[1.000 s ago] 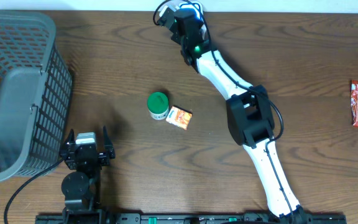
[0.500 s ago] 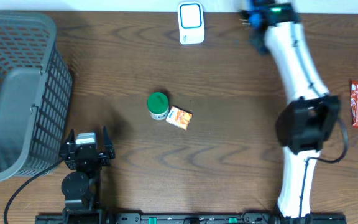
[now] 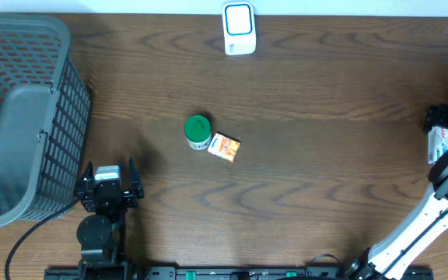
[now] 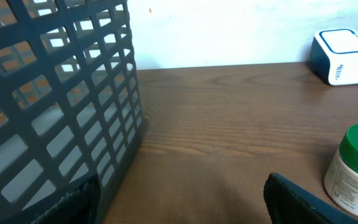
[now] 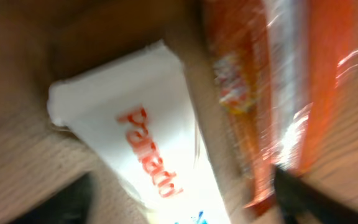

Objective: Scan the item barcode
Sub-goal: 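Carry the Panadol box to the right table edge and release it, then reach the right gripper to the green-capped jar and grasp it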

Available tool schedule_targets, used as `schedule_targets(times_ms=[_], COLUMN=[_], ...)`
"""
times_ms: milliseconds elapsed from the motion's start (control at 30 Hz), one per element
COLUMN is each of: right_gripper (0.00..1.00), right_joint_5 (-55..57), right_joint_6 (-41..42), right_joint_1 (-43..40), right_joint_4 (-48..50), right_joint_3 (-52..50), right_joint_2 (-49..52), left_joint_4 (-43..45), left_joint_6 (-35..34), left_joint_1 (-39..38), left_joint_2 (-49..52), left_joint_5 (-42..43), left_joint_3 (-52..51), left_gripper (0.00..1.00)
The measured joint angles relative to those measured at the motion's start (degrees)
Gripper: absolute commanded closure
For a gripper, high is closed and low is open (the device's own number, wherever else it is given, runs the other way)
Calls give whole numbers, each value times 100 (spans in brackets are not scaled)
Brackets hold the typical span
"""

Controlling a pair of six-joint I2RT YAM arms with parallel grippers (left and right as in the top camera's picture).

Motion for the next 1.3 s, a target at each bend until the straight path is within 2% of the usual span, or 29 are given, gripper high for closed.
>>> schedule_targets(times_ms=[133,267,367,467,567,667,767,833,1033,1200,1300], right_gripper=[1,1,1,1,1,1,1,1,1,1,1], right_joint_5=[-1381,-3353,-3954,-4321,-4308,-4070,-3897,-3569,-2312,-1969,-1722], right_joint_6=[234,422,629,999,1567,2750,3832,4127,5643,6050,5858], right_joint_1=[42,710,1768,3346,4382,5536,6638,7112,7729,7698,7681], right_joint_4=[-461,-778,-1073,-1202,-1154,-870,138,509,654,334,468], right_joint_3=[846,1425,1572,1399,990,590,378,374,369,372,372], right_joint_2=[-105,-1060,-1578,-1611,-1526,-1436,-1399,-1403,-1401,-1388,-1259], left_joint_4=[0,0,0,2,2,2,0,2,2,0,0], left_joint_6=[0,0,0,0,0,0,0,0,0,0,0], left_joint_1=[0,0,0,0,0,0,0,0,0,0,0], left_joint_2=[0,0,0,0,0,0,0,0,0,0,0], left_joint_5=[0,0,-2,-2,0,-2,-2,-2,-2,-2,0], left_joint_3=[0,0,0,0,0,0,0,0,0,0,0], left_gripper=[16,16,16,16,16,16,16,15,16,16,16])
